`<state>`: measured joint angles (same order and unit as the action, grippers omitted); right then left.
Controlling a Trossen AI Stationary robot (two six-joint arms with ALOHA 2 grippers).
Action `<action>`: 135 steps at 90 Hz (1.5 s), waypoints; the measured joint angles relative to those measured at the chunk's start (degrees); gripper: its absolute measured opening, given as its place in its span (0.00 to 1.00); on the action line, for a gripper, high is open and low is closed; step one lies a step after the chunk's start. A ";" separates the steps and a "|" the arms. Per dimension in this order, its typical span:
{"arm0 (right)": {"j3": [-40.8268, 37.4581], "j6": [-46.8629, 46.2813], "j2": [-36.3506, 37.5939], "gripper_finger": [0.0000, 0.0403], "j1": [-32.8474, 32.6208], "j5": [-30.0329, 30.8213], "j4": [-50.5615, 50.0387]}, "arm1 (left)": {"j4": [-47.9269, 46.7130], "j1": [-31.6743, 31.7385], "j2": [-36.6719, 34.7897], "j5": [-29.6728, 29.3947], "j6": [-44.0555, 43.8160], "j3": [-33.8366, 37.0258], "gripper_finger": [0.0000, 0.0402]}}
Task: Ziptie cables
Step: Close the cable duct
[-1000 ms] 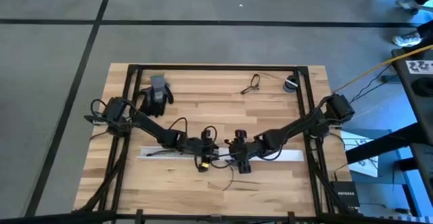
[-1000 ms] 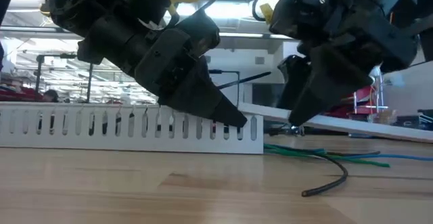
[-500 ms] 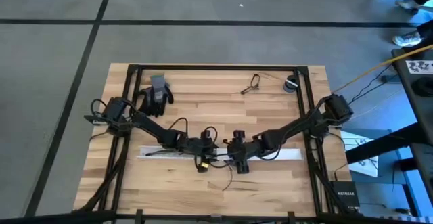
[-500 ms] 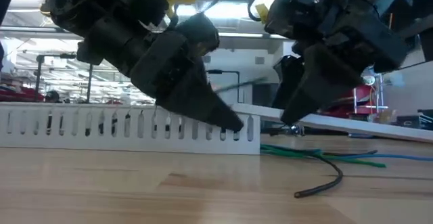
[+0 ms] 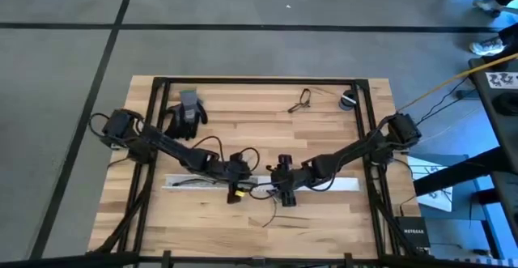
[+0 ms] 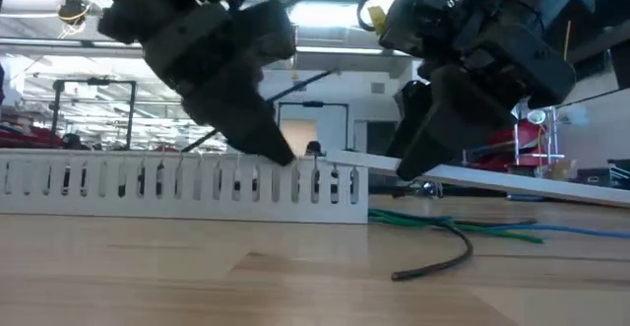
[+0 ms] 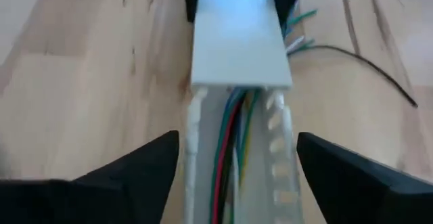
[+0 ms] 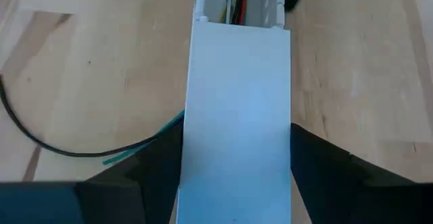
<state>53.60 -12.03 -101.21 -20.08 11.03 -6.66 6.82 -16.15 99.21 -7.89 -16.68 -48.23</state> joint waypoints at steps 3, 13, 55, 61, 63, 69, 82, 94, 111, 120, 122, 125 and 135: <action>-0.02 0.00 0.00 0.57 0.00 -0.02 -0.04 | 0.11 -0.22 0.64 -0.20 -0.14 0.00 0.69; -0.02 -0.01 0.02 0.57 0.00 -0.05 -0.08 | 0.77 -0.88 3.51 -0.90 0.35 0.13 0.63; 0.48 -1.45 -1.56 0.57 -0.10 -0.72 2.64 | 4.86 -1.00 5.32 -1.69 0.38 0.18 0.53; 1.57 -1.46 -2.69 0.57 -0.11 -0.96 2.48 | 4.71 -1.02 5.32 -1.77 0.40 0.24 0.53; 1.90 -1.47 -2.95 0.57 -0.12 -1.02 2.39 | 4.71 -1.02 5.32 -1.78 0.43 0.24 0.53; 2.82 -1.47 -3.54 0.57 -0.13 -1.09 2.16 | 4.64 -1.07 5.29 -1.74 0.55 0.26 0.53; 3.91 -1.22 -3.74 0.57 0.20 -1.65 0.98 | 4.68 -1.13 5.29 -1.73 0.83 0.26 0.53; 5.70 -0.07 -3.91 0.57 0.28 -1.79 -1.66 | 4.74 -1.14 5.29 -1.67 1.33 0.26 0.52; 7.48 0.60 -3.98 0.57 1.79 -4.22 -5.18 | 4.79 -1.15 5.29 -1.50 1.85 0.24 0.52; 8.06 1.11 -4.10 0.57 2.55 -4.83 -2.22 | 6.99 -1.11 5.63 -1.74 2.20 -0.17 0.52; 8.13 0.71 -4.13 0.57 2.67 -5.10 -1.45 | 7.32 -1.05 5.73 -1.68 2.23 -0.26 0.52; 8.01 0.86 -3.96 0.57 2.72 -5.35 -1.89 | 6.92 -1.00 5.60 -1.96 2.29 -0.20 0.52; 8.51 1.19 -4.07 0.57 2.70 -5.17 -2.20 | 7.09 -1.02 5.67 -1.89 2.31 -0.13 0.52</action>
<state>62.11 -10.85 -105.27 -17.38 5.85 -8.85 13.91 -17.17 104.88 -9.78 -14.37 -48.36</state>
